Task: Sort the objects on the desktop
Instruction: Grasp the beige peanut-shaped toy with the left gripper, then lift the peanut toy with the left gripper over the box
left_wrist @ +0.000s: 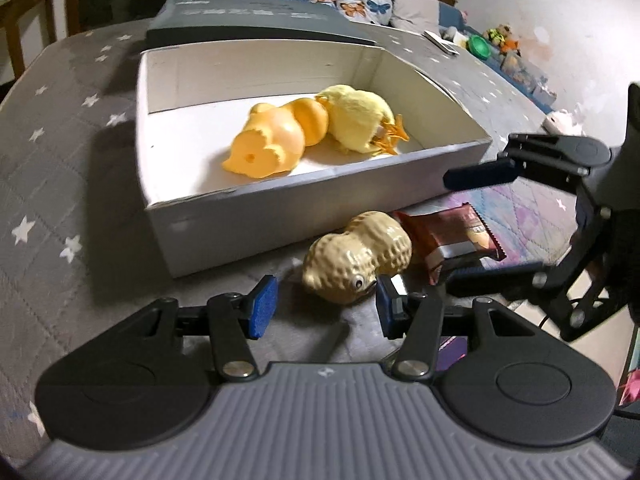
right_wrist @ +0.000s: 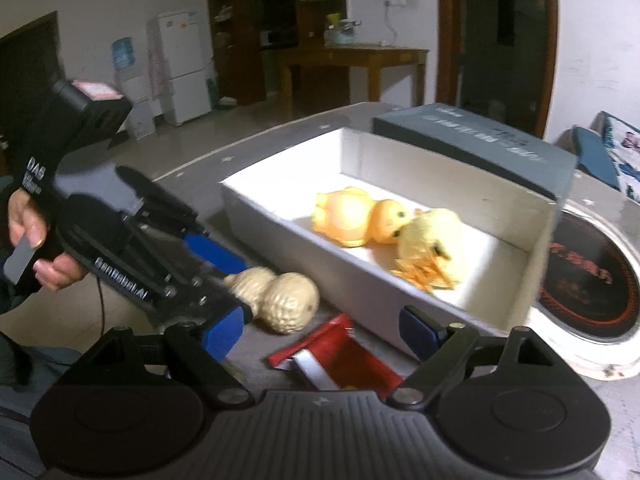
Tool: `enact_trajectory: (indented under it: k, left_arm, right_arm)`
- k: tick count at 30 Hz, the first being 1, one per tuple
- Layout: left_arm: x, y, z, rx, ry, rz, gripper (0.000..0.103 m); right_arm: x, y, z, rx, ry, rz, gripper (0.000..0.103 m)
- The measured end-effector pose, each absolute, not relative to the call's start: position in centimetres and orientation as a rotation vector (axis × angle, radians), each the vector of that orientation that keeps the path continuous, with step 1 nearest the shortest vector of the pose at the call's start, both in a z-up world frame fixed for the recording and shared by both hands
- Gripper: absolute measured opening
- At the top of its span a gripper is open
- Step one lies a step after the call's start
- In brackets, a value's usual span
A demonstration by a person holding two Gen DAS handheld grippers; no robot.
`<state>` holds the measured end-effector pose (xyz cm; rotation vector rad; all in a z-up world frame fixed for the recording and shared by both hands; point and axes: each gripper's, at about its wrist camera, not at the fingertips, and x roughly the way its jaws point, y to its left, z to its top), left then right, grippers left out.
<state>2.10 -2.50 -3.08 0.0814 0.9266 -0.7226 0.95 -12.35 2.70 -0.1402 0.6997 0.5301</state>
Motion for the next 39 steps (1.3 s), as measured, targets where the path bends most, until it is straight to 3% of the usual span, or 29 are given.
enact_trajectory:
  k: [8,20,32,39]
  left_arm:
    - [3.0,-1.1,-2.6,-0.035,0.917,-0.784,0.051]
    - [3.9,-1.5,-3.8,-0.105,0.941,-0.822,0.051]
    - [1.7,-2.5,1.2,-0.076,0.816,-0.886,0.049]
    - [5.6,-4.9,3.9,-0.039,0.736,-0.865,0.049]
  right_arm:
    - [1.9,-9.4,1.4,-0.182,0.734,0.588,0.08]
    - [3.3,-7.7,-0.1,-0.193,0.793,0.58,0.059]
    - [1.6,-8.2,2.5,-0.219,0.724,0.572,0.057]
    - [2.5,-9.9,6.5,-0.248,0.624,0.529,0.057]
